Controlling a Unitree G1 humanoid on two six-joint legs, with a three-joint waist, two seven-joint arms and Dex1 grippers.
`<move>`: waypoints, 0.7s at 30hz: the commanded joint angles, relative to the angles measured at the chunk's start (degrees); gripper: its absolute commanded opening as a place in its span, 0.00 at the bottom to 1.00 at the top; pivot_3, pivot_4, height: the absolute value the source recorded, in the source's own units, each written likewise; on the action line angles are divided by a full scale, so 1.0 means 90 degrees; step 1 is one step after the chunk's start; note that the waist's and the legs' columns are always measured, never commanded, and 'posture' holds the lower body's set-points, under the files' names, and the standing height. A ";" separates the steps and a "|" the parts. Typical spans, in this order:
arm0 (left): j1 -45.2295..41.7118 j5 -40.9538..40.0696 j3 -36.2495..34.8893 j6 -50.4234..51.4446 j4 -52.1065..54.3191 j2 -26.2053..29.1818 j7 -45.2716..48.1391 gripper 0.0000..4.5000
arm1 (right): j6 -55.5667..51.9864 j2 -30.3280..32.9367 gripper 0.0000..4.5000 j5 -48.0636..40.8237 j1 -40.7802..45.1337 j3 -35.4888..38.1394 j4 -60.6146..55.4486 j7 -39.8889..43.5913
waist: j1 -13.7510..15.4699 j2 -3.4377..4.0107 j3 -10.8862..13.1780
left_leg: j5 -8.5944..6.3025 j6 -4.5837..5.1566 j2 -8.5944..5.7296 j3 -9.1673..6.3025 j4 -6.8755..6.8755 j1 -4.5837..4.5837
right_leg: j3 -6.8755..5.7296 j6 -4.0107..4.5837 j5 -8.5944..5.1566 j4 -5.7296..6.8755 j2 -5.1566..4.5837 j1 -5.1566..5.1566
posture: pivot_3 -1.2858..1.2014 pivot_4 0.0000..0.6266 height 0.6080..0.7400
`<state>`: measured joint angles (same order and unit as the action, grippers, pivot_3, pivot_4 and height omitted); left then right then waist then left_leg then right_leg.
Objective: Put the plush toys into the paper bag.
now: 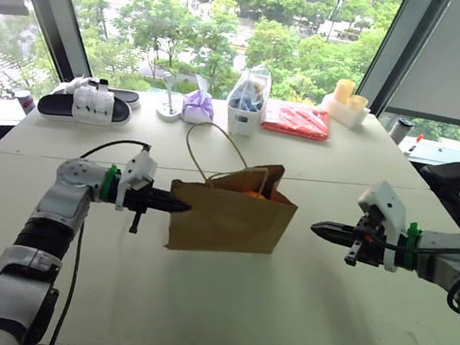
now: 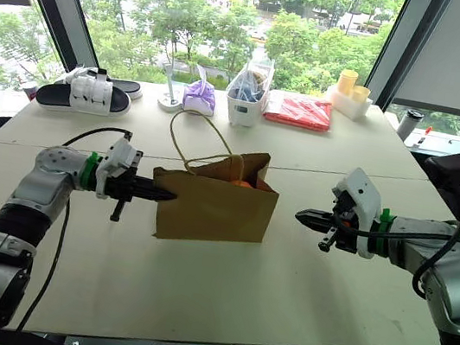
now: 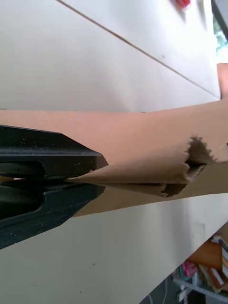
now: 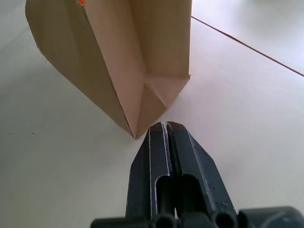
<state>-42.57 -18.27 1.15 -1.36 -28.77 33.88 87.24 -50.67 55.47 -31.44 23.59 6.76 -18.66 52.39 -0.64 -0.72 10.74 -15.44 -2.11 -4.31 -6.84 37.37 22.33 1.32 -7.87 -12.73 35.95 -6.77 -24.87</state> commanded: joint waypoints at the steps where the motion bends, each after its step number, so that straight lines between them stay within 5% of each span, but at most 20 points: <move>1: 0.0147 -0.0024 -0.0013 0.0340 0.0315 0.0123 -0.0153 0.01 | 0.0158 0.0050 0.00 0.0045 0.0188 -0.0003 -0.0011 0.0037 | -0.0008 0.0000 0.0000 | 0.0000 0.0000 0.0000 0.0000 0.0000 0.0000 | 0.0000 0.0000 0.0000 0.0000 0.0000 0.0000 | 0.52 0.24 1.00; 4: 0.0255 0.0100 0.0070 0.0321 0.0358 0.0180 -0.0165 0.01 | 0.0147 0.0035 0.00 0.0029 0.0222 -0.0021 -0.0010 0.0029 | -0.0011 0.0000 0.0000 | 0.0000 0.0000 0.0000 0.0000 -0.0001 0.0000 | 0.0000 0.0000 0.0000 0.0000 0.0001 -0.0001 | 0.52 0.24 1.00; 14: 0.0494 0.0161 -0.0078 0.0302 0.0427 0.0458 -0.0121 0.99 | 0.0171 0.0072 0.00 0.0032 0.0254 -0.0028 0.0028 0.0061 | -0.0020 0.0000 0.0000 | 0.0000 0.0000 0.0001 0.0000 -0.0002 0.0000 | 0.0000 0.0000 0.0000 0.0000 0.0000 -0.0002 | 0.52 0.24 1.00; 21: 0.1176 -0.0166 -0.0438 0.0882 0.1382 0.1301 -0.0087 1.00 | 0.0238 0.0131 0.00 0.0064 0.0190 0.0012 0.0088 0.0149 | -0.0029 0.0001 0.0000 | -0.0001 0.0001 0.0004 0.0001 -0.0006 0.0000 | 0.0000 0.0000 0.0000 0.0000 0.0001 -0.0005 | 0.52 0.24 1.00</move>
<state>-32.66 -17.60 0.00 5.11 -19.79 43.58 86.13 -49.60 55.52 -30.78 24.89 5.40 -17.50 53.31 -0.90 -0.71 10.74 -15.44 -2.10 -4.26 -6.84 37.30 22.32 1.32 -7.87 -12.74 35.96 -6.76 -24.92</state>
